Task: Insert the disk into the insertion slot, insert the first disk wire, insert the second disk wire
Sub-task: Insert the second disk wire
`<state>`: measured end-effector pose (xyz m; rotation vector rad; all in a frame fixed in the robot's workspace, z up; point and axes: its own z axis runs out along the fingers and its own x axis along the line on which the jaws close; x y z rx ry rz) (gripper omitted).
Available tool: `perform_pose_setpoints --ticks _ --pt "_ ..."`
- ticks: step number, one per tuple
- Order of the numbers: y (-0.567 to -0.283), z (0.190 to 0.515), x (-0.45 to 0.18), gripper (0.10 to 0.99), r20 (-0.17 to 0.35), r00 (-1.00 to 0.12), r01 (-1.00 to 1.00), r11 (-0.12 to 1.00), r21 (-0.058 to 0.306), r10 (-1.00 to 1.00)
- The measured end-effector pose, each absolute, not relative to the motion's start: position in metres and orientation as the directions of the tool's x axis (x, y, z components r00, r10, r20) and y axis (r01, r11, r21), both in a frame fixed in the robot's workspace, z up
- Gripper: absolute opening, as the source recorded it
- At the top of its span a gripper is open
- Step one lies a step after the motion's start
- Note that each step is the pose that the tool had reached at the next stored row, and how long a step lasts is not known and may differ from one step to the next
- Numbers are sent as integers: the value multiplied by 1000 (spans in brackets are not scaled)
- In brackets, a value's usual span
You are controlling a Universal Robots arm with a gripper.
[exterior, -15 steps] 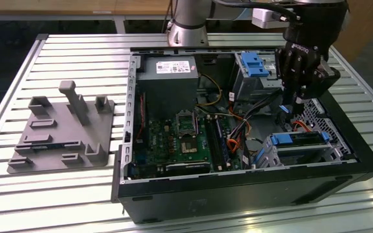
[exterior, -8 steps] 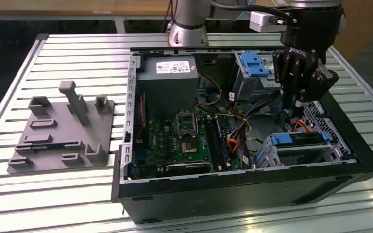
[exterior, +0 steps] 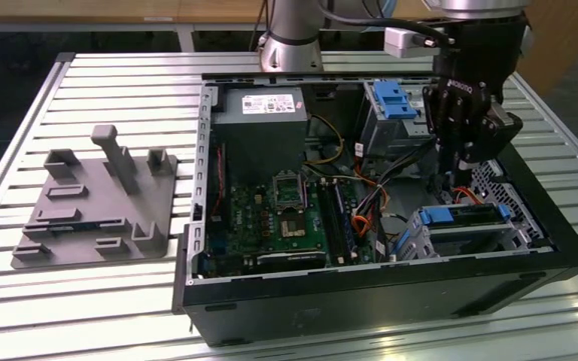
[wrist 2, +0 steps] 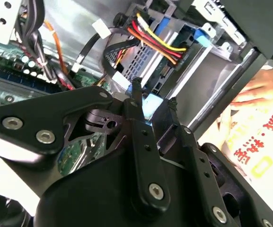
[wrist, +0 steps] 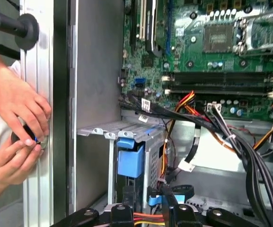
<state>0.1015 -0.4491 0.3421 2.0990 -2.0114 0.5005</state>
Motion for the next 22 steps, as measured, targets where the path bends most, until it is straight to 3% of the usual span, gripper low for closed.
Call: perform_pose_setpoints --ticks 16,22 --pt "-451 340 103 365 367 2 -995 -39 -94 -930" --pt "-453 337 105 365 340 1 -995 -35 -94 -940"
